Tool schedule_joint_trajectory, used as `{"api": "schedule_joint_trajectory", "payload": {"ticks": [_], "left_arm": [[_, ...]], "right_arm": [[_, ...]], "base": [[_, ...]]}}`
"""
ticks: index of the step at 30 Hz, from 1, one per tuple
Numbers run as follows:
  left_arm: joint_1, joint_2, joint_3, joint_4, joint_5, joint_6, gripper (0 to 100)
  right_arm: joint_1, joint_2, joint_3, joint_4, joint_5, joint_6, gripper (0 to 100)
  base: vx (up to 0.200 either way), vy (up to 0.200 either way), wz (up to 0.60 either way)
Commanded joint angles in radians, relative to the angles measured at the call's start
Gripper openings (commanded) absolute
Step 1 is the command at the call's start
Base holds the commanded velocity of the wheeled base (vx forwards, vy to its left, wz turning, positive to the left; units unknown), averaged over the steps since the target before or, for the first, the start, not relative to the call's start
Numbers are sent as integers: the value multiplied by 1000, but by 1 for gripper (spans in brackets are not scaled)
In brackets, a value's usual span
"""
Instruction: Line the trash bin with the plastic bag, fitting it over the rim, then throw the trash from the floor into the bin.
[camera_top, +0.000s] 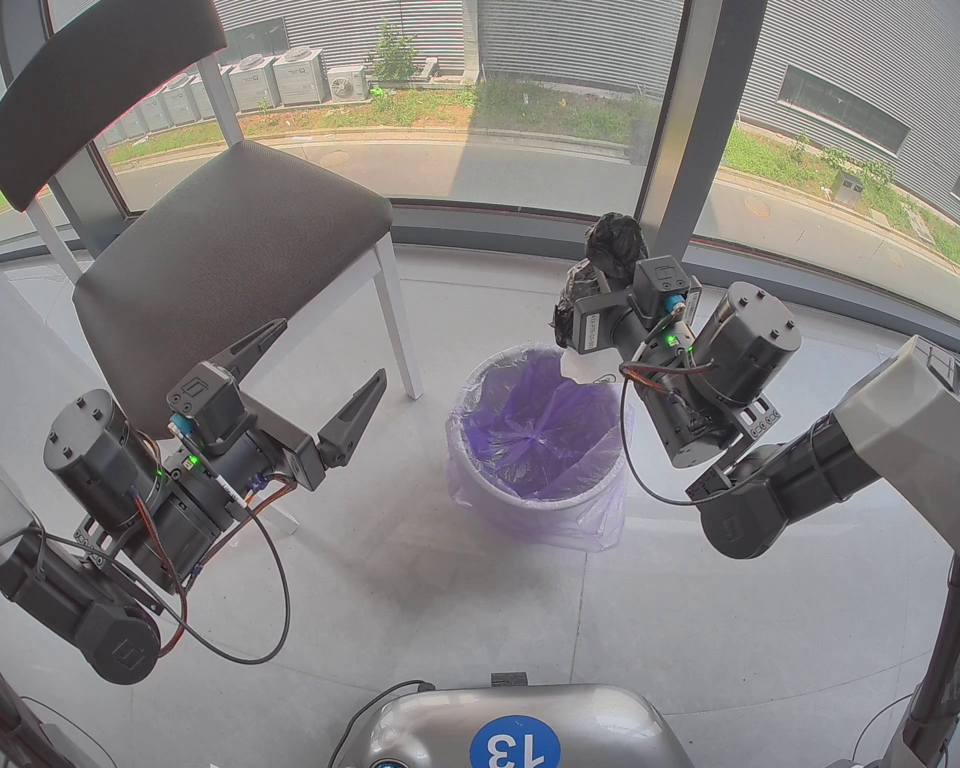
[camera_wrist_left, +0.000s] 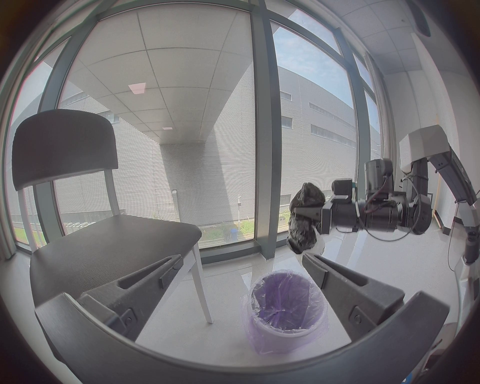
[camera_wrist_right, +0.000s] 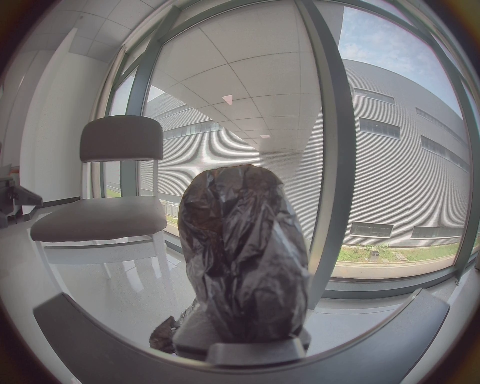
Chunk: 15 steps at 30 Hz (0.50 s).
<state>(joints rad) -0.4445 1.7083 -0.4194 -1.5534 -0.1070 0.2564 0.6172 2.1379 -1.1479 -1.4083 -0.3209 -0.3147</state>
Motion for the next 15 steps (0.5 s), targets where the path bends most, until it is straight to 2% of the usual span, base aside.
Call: {"api": "schedule_joint_trajectory", "payload": {"ticks": [1,9,15], "left_arm": [[-5,-18,4,-17,0,0,100],[-3,-19,24,-17,0,1,100],[-3,-21,24,-17,1,1,100]], "right_arm": [[22,50,-12,-6,3,3,0],[33,166,-107,-6,16,52,0],[41,214,-113,-8,19,91,0]], "base": [[0,0,0],[0,0,0],[0,0,0]]}}
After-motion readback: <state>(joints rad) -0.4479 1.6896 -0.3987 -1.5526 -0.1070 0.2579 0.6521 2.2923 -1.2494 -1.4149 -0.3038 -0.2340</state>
